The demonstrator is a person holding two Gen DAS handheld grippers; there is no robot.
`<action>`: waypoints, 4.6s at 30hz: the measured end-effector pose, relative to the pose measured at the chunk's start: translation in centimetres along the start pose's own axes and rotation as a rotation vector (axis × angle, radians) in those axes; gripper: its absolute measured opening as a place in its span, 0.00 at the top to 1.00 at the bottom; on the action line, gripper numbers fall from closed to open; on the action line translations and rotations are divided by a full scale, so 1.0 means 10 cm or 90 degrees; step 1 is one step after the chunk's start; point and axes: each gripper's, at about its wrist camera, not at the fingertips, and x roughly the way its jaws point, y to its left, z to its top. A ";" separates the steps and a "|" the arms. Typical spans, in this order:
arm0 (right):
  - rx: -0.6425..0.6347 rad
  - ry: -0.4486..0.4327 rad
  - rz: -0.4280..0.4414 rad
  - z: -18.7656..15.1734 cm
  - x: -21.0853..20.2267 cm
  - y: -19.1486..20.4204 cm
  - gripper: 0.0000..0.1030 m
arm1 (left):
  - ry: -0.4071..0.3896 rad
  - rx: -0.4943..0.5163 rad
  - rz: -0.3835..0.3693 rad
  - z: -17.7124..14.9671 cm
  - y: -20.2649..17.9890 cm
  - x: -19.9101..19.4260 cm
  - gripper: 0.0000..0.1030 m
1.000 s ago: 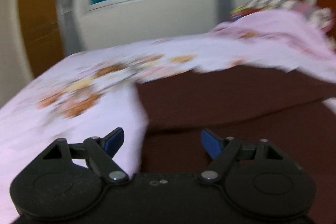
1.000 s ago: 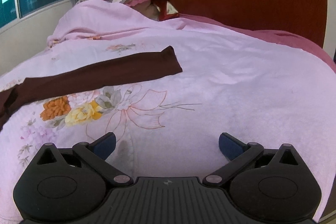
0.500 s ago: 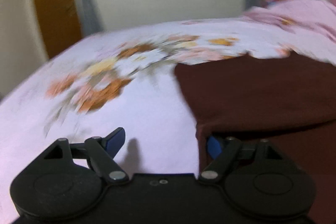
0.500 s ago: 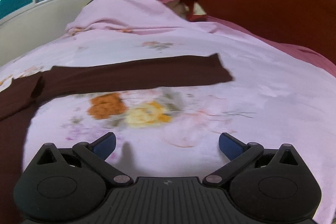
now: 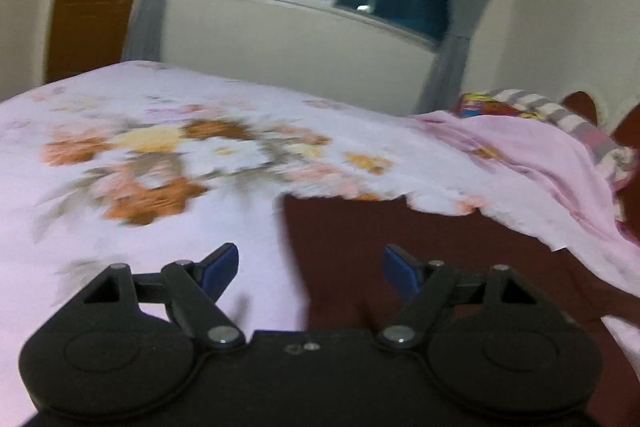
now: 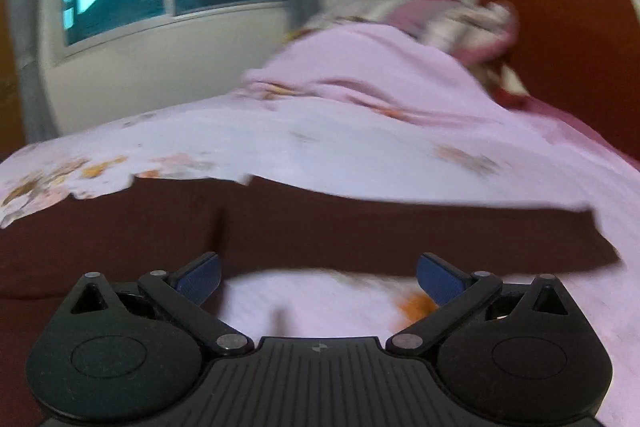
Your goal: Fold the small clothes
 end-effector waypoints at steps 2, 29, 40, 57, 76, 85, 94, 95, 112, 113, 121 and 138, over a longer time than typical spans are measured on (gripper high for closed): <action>-0.040 -0.003 0.022 0.04 0.18 0.23 0.00 | 0.005 0.038 0.025 0.00 -0.16 0.18 0.28; -0.031 0.014 0.009 0.16 1.03 0.18 0.00 | 0.098 0.021 -0.007 0.06 0.22 0.88 0.46; -0.026 0.037 0.004 0.03 1.03 0.22 0.00 | 0.117 -0.107 -0.044 0.03 0.63 1.12 0.94; -0.034 0.088 -0.058 0.39 1.69 0.18 0.00 | 0.078 0.011 0.068 0.21 0.38 1.00 0.30; 0.014 0.098 -0.027 -0.24 0.32 -0.89 0.00 | 0.084 0.089 0.057 -0.41 0.14 -0.39 0.17; 0.244 0.033 -0.073 -0.43 -0.11 -1.95 0.45 | 0.063 0.091 0.068 -0.50 -0.14 -0.64 0.16; 0.631 -0.040 -0.059 -0.61 -0.23 -3.46 0.35 | 0.112 0.064 0.103 -0.75 -0.04 -0.53 0.10; 0.630 -0.037 -0.052 -0.58 -0.19 -3.46 0.35 | 0.114 0.060 0.104 -0.77 -0.02 -0.51 0.09; 0.608 -0.002 -0.007 -0.54 0.17 -3.59 0.97 | 0.120 0.015 0.112 -0.73 0.06 -0.47 0.07; 0.614 -0.001 0.001 -0.55 0.15 -3.61 0.97 | 0.120 0.017 0.112 -0.72 0.05 -0.47 0.07; 0.616 0.016 0.021 -0.54 0.27 -3.68 0.97 | 0.076 0.016 0.118 -0.49 -0.12 -0.49 0.09; 0.395 -0.029 0.024 0.62 0.31 -2.52 0.97 | 0.117 -0.018 0.154 -0.43 0.42 -0.36 0.07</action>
